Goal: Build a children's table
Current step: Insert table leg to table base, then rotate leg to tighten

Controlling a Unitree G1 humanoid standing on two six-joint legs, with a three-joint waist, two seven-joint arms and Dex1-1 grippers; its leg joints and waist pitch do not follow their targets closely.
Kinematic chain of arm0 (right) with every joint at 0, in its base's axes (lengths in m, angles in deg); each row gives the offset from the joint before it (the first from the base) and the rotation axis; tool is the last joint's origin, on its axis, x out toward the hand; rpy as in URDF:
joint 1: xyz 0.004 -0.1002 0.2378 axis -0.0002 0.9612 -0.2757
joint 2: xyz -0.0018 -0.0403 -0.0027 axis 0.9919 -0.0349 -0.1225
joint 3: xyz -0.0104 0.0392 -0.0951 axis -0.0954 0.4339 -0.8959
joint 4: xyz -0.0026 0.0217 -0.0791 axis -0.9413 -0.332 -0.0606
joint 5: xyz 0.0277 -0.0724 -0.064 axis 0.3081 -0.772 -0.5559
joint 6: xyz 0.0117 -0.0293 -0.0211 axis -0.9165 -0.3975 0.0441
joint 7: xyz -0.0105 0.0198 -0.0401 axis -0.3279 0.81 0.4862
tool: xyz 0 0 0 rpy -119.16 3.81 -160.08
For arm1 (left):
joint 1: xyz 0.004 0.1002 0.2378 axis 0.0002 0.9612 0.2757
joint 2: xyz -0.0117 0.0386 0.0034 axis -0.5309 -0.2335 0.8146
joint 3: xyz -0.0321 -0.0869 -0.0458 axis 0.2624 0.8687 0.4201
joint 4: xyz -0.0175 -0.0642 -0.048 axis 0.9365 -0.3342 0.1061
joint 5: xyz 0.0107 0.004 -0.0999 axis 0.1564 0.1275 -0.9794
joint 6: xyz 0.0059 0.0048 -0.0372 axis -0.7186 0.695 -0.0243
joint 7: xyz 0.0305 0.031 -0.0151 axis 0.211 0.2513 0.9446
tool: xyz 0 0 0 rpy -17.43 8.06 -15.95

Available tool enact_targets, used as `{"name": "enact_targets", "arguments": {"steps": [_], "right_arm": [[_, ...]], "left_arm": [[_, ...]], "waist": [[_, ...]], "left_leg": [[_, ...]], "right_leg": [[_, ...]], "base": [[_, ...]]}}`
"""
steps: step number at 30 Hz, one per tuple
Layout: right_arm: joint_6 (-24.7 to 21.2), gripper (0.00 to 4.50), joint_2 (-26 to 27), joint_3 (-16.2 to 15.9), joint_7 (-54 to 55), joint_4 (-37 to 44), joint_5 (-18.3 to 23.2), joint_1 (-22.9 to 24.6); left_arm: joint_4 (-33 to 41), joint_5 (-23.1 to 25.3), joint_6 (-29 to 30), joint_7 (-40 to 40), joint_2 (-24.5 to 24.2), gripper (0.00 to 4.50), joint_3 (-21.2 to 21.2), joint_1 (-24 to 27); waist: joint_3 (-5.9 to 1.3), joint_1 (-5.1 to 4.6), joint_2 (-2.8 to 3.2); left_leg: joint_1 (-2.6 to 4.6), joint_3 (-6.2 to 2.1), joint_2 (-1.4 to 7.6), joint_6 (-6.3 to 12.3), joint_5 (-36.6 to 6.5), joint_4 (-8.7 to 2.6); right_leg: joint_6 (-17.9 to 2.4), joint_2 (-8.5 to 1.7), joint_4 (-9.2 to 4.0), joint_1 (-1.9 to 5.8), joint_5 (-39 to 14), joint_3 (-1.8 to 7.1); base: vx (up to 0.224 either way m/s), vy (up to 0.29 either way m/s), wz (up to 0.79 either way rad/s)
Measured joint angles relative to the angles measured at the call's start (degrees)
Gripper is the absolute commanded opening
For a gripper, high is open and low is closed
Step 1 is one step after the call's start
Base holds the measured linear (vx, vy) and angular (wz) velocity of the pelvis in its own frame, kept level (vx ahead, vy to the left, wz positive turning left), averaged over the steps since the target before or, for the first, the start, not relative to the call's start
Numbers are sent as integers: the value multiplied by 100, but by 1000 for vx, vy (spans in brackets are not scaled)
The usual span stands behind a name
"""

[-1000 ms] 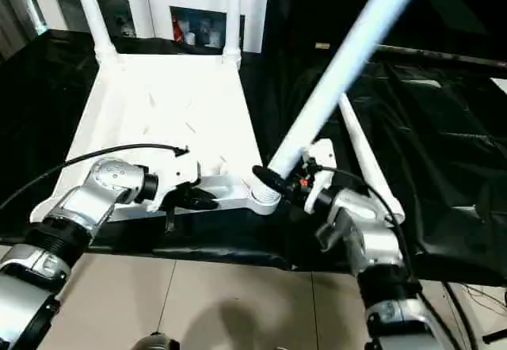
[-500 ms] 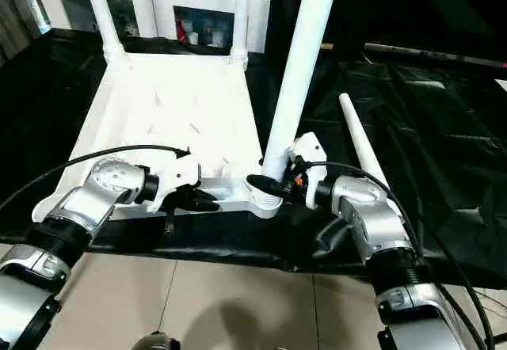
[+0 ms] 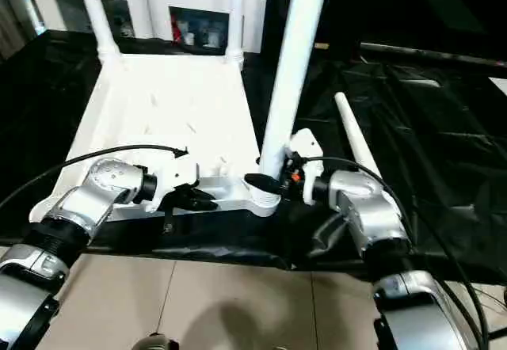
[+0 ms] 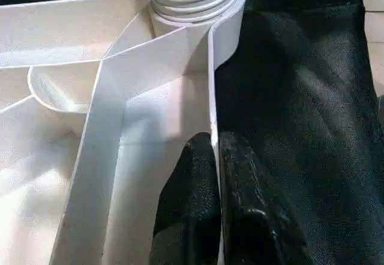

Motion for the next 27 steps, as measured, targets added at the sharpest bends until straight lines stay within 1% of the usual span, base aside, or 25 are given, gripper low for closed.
{"name": "enact_targets", "arguments": {"steps": [9, 14, 21, 27], "right_arm": [[317, 191, -8, -51, -380, -243, -22, -26], [475, 191, -43, -116, -839, -230, -24, 23], [593, 191, -81, -183, -1223, -209, -5, 63], [662, 191, -87, -183, -1287, -226, -5, 75]], "left_arm": [[-5, -37, -70, -263, -69, 0, 15, 13], [35, -178, -97, -606, -179, 0, 35, 94], [93, -240, -97, -881, -260, 0, 35, 145], [86, -240, -145, -912, -265, 0, 35, 147]], "waist": [[-19, -27, -17], [-38, -25, -3], [-42, -25, -7], [-43, -21, -8]], "left_leg": [[1, -1, 0, 1, -1, -2], [2, 1, 0, 6, -4, -2], [5, 1, 1, 8, -5, -2], [4, 1, 0, 8, -5, -2]], "right_leg": [[-20, 1, -1, 5, 6, 0], [-21, 1, -3, 8, -7, 0], [-21, 0, -3, 10, -9, 0], [-21, 0, -3, 11, -9, 0]], "base": [[0, 0, 0], [0, 0, 0], [0, 0, 0], [0, 0, 0]]}}
